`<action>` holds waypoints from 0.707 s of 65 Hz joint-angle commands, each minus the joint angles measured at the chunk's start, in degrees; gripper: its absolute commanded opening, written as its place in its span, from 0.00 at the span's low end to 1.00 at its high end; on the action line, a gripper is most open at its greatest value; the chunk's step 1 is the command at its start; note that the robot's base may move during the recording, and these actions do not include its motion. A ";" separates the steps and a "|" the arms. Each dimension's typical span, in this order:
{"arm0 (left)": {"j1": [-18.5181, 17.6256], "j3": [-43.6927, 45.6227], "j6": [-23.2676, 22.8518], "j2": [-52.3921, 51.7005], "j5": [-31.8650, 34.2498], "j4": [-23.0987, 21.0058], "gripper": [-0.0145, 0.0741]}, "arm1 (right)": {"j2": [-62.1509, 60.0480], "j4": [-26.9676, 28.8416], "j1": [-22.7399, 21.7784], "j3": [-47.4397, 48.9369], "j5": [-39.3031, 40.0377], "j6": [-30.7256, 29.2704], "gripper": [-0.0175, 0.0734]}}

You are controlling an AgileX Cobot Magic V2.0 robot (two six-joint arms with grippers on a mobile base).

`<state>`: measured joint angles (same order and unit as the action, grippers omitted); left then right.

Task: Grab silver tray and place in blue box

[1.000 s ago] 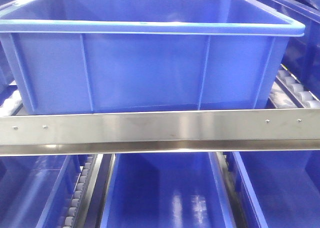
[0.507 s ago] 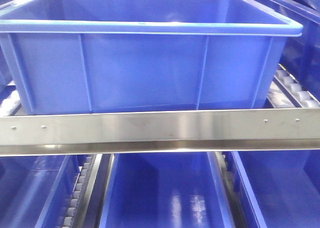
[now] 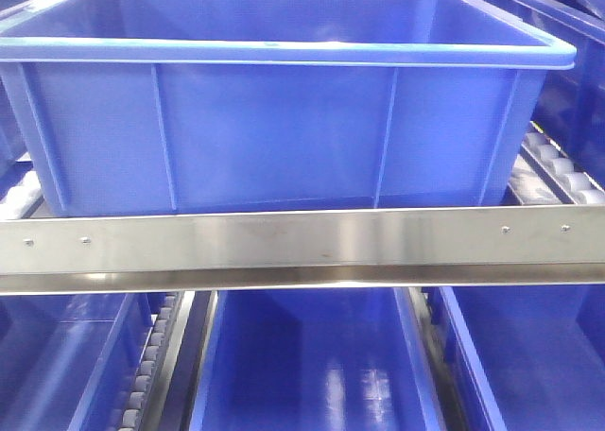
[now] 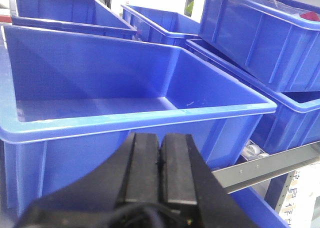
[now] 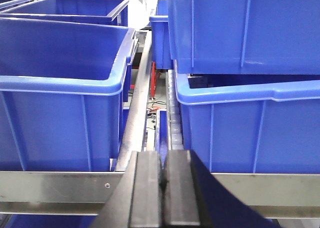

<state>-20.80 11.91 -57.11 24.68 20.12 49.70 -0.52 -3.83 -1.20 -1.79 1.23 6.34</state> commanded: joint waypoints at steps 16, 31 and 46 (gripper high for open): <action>-0.06 1.64 -0.25 0.13 3.38 -0.96 0.05 | -1.21 -0.71 -0.30 -0.12 5.92 0.14 0.25; -0.06 1.64 -0.25 0.13 3.38 -0.96 0.05 | -1.21 -0.71 -0.30 -0.12 5.92 0.14 0.25; -0.06 1.64 -0.25 0.13 3.38 -0.96 0.05 | -1.21 -0.71 -0.30 -0.12 5.92 0.14 0.25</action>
<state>-20.80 11.91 -57.11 24.68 20.12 49.70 -0.52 -3.92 -1.20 -1.79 1.35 6.61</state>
